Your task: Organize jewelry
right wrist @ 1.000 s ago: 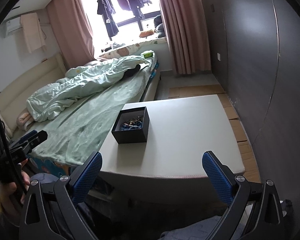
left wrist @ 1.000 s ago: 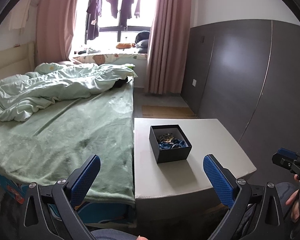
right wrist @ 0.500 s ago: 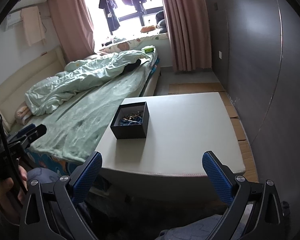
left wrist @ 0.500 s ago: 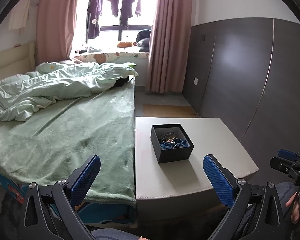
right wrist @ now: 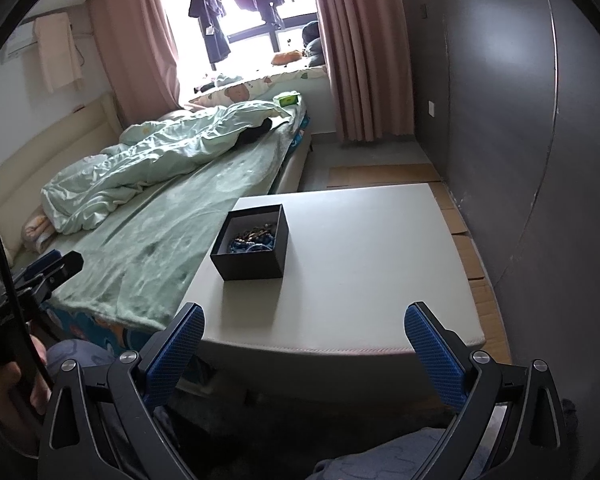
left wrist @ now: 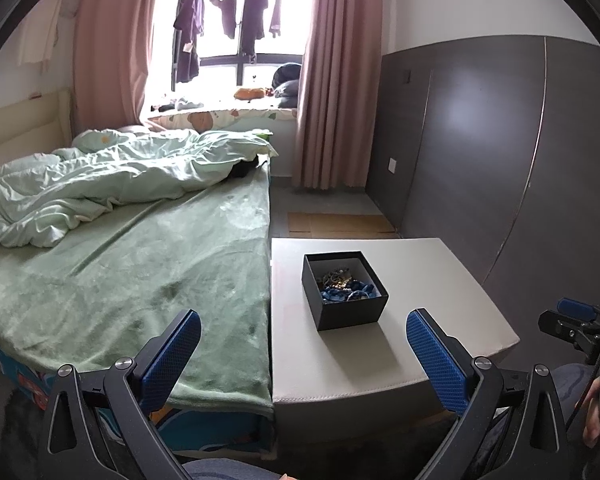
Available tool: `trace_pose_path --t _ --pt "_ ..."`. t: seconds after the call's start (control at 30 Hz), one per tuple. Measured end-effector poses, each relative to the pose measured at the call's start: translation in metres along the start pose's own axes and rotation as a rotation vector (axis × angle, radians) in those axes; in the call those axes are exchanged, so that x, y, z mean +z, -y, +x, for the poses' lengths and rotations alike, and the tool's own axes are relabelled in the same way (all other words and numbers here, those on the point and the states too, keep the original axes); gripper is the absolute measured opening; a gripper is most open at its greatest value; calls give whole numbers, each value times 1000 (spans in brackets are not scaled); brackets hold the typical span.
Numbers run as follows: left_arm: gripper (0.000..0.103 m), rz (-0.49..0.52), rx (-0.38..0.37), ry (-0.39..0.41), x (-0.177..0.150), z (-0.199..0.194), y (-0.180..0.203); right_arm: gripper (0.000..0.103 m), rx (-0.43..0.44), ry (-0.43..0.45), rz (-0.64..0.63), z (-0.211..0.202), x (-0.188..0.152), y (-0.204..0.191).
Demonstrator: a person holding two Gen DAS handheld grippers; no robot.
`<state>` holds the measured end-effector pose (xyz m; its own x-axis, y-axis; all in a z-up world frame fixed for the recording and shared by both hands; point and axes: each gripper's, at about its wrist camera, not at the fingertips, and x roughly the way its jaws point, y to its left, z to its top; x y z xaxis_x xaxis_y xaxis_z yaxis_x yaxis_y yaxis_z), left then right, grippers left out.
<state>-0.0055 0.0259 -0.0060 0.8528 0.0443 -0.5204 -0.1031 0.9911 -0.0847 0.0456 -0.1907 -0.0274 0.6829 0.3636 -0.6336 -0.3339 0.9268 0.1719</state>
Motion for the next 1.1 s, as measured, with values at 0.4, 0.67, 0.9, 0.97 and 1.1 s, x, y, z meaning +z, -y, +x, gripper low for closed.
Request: trace_pose_path --t 0.4,0.67,0.9,0.97,1.1 --pt "103 4 8 2 1 2 1 100 0 4 24 -1 -1 3" --pt "103 5 9 9 1 0 1 100 -2 8 22 -2 -1 3" --pt "103 3 13 14 0 -3 2 101 -2 16 26 -4 -1 4" --pt "103 5 15 20 0 -4 4 100 -2 18 29 -5 -1 5" --pt "103 13 18 27 -1 -4 7 100 -4 18 25 -6 -1 6"
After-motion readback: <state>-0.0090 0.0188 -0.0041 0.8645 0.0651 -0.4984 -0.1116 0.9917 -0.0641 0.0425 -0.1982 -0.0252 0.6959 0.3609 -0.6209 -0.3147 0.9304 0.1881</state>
